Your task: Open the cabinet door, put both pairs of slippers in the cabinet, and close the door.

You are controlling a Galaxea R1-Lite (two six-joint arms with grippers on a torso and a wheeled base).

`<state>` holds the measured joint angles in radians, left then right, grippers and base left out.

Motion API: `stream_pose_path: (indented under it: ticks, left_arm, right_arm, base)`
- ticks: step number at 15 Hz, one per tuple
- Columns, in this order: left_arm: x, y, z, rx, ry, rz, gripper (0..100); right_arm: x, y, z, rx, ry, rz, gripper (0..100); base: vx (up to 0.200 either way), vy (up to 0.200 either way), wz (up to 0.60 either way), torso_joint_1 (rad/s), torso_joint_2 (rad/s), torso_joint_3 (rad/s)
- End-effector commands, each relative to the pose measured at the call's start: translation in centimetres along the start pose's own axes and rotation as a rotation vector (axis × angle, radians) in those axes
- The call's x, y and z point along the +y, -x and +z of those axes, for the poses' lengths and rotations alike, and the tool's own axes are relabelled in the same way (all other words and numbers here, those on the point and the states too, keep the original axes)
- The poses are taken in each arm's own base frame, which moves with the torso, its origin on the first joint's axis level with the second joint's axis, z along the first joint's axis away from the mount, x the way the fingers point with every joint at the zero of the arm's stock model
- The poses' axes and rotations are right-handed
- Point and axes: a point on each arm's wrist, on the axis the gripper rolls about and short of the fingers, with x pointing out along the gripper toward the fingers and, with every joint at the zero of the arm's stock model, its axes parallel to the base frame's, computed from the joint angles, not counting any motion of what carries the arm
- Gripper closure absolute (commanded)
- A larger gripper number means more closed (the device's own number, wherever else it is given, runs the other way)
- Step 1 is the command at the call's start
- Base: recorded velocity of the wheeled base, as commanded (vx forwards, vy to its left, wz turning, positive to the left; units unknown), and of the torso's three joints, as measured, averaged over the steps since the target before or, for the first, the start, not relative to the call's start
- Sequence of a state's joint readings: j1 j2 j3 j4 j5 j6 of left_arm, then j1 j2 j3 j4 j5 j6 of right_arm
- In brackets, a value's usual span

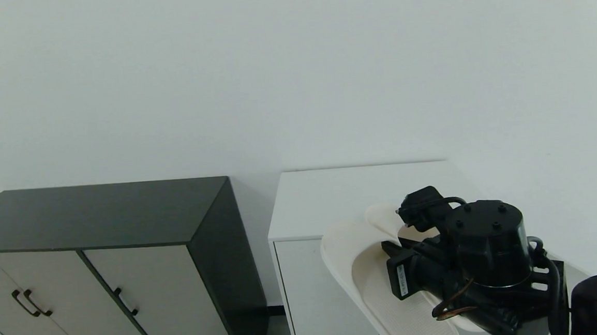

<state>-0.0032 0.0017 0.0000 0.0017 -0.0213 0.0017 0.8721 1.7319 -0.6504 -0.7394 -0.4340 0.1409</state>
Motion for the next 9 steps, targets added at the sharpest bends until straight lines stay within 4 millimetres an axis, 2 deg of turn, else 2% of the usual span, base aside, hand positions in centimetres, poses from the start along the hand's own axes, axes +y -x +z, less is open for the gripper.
stream_pose_path:
  ticks: [1, 9]
  left_arm:
    - [0.0, 0.0, 0.0, 0.0, 0.0, 0.0, 100]
    - [0.0, 0.0, 0.0, 0.0, 0.0, 0.0, 100]
  right_arm:
    - [0.12, -0.02, -0.07, 0.001, 0.002, 0.003, 100]
    - [0.32, -0.41, -0.65, 0.02, 0.01, 0.002, 100]
  base:
    - [-0.2, 0.0, 0.0, -0.002, 0.0, 0.002]
    - [0.0, 0.0, 0.0, 0.0, 0.0, 0.0]
